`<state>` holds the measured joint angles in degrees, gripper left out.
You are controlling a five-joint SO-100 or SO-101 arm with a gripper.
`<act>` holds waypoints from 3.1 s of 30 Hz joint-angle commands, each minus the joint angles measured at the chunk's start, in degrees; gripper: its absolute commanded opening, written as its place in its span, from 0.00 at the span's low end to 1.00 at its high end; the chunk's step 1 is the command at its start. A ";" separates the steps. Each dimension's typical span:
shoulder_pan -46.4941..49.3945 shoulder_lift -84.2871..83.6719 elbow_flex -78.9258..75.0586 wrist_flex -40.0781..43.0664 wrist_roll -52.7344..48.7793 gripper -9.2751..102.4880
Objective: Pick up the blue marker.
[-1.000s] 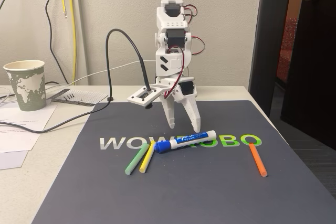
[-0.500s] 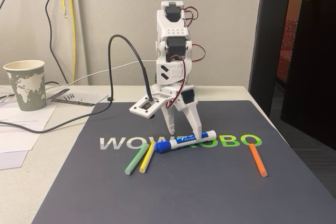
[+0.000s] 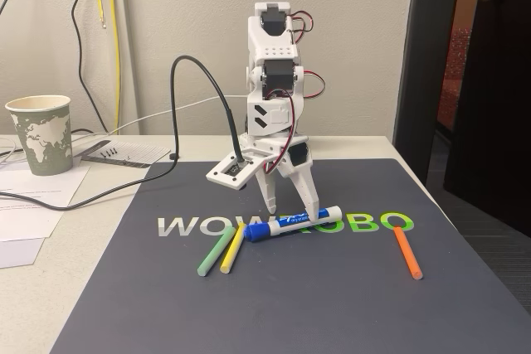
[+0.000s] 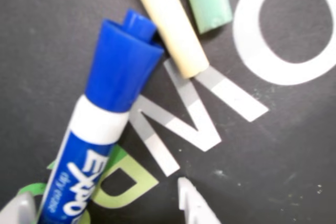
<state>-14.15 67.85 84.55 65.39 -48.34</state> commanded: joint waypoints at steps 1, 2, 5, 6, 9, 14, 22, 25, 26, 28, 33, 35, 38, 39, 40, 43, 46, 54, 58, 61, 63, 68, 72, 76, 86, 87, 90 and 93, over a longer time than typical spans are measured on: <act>0.00 -1.32 -4.66 3.52 -1.85 0.39; 0.00 -1.41 -4.83 3.87 -2.02 0.39; 0.00 -1.23 -4.83 4.22 -2.20 0.39; 0.00 -1.23 -4.83 4.22 -2.20 0.39; 0.00 -1.32 -4.83 4.39 -2.46 0.39; 0.00 -1.32 -4.83 4.66 -3.16 0.35; -0.09 -1.05 -4.83 4.66 -3.43 0.17; -0.09 -0.88 -4.83 4.66 -3.52 0.15; -0.09 -0.79 -4.83 4.75 -3.52 0.14; -0.09 -0.79 -4.83 4.83 -3.78 0.12; -0.18 -0.53 -4.83 4.83 -3.96 0.12; -0.18 -0.18 -4.83 4.92 -3.96 0.12; -0.18 1.05 -4.83 5.19 -3.78 0.12; -0.18 1.58 -4.83 5.36 -3.60 0.12; -0.18 2.20 -4.83 5.71 -3.34 0.12; -0.44 5.19 -4.83 5.89 -1.41 0.12; -0.53 9.76 -4.83 4.75 2.55 0.10; 1.14 22.68 -5.01 0.88 21.71 0.08; 3.43 25.14 -10.11 6.15 29.00 0.08; 5.36 26.63 -14.41 11.43 33.05 0.08; 6.50 28.48 -15.38 12.66 37.00 0.08; 9.40 33.84 -15.12 12.74 47.46 0.08; 10.99 36.56 -15.03 13.01 50.98 0.08; 12.66 39.02 -14.85 13.27 53.09 0.08; 14.33 41.66 -14.06 12.57 56.16 0.08; 14.24 41.66 -14.06 12.30 56.25 0.08; 14.06 41.75 -14.06 12.04 56.16 0.08; 13.89 41.92 -14.06 12.04 55.37 0.08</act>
<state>0.44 106.96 72.16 78.40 7.65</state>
